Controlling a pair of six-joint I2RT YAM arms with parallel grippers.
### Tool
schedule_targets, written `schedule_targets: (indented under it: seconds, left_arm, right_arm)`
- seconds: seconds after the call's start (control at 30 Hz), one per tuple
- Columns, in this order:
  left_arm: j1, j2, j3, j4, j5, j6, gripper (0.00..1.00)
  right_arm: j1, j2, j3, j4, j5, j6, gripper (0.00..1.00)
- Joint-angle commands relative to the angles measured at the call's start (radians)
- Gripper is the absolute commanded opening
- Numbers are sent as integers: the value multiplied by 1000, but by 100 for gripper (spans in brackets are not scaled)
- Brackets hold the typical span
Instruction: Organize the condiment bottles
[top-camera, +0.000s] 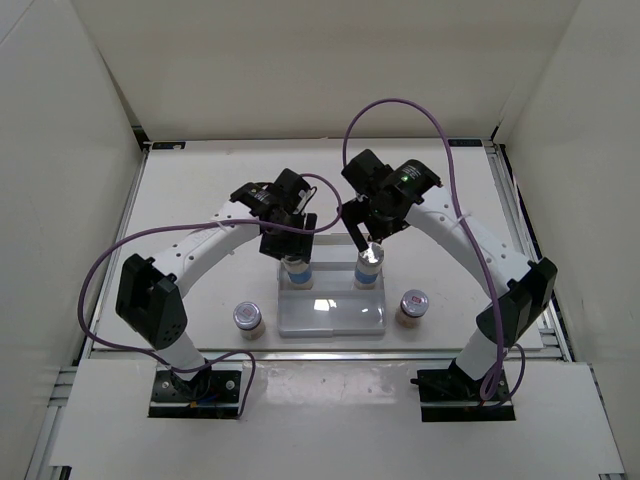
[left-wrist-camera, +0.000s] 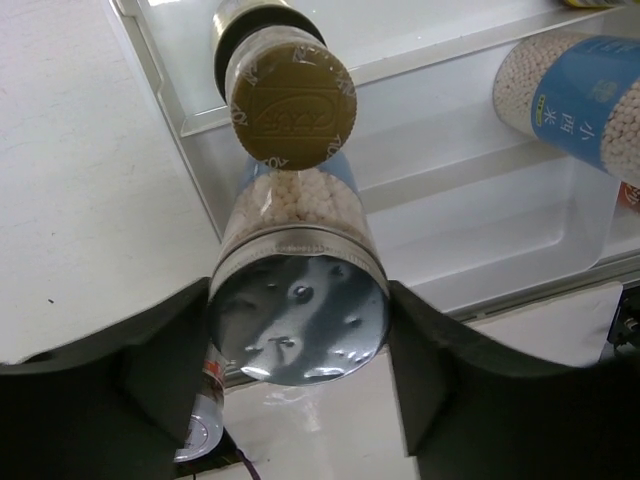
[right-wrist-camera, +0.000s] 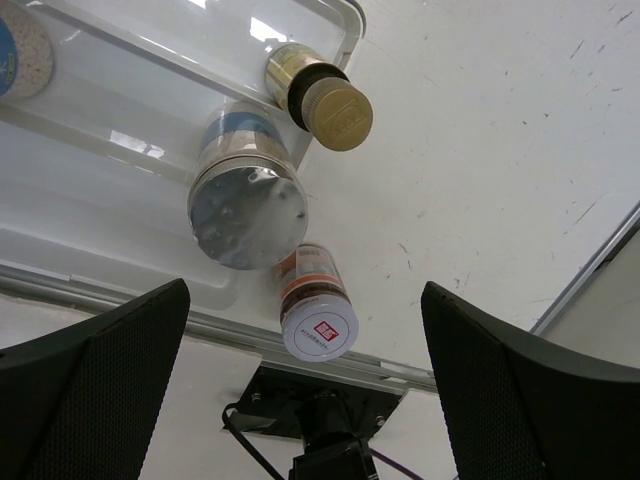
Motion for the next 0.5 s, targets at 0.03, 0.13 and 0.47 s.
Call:
schedule_targets:
  seconds: [0.03, 0.13, 0.47]
  left_arm:
    - [-6, -44, -11, 5, -15, 6, 86]
    - [-6, -53, 18, 5, -26, 6, 98]
    - [-6, -105, 163, -4, -121, -3, 100]
  right_arm:
    - [5, -51, -3, -16, 50, 8, 100]
    - [5, -62, 6, -29, 100, 44, 100]
    - [-208, -158, -46, -84, -73, 112, 100]
